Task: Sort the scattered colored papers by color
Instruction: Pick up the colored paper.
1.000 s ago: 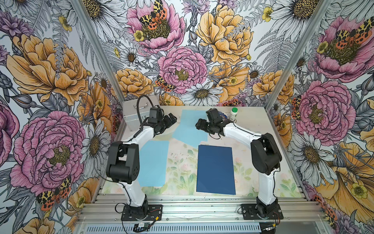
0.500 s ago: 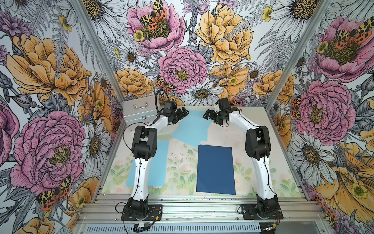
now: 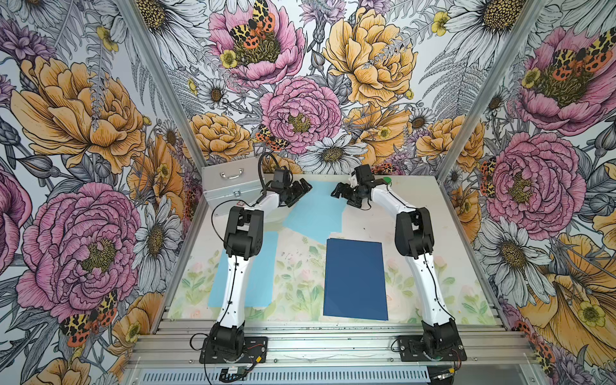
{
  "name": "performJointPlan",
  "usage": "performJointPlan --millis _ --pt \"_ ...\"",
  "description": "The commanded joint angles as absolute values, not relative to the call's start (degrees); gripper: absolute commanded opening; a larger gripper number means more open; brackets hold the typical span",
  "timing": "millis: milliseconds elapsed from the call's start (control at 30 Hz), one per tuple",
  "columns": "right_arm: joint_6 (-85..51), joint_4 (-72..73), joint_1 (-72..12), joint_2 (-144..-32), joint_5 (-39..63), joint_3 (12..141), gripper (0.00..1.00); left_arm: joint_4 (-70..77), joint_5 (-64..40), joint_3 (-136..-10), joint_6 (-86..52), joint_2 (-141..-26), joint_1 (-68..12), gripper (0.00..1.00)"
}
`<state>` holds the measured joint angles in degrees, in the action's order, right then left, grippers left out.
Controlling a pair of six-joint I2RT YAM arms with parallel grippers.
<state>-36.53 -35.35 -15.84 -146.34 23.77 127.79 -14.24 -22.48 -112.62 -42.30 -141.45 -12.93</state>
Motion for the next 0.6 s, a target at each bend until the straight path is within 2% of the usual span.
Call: performJointPlan --millis 0,567 --pt "-39.6 -36.3 -16.9 -148.1 23.7 127.1 0.95 -15.5 -24.0 -113.1 -44.1 -143.8 -13.6 0.98" --pt "-43.8 -37.7 -19.0 -153.0 30.7 128.3 0.96 -16.7 -27.0 -110.4 -47.6 -146.4 -18.8 0.98"
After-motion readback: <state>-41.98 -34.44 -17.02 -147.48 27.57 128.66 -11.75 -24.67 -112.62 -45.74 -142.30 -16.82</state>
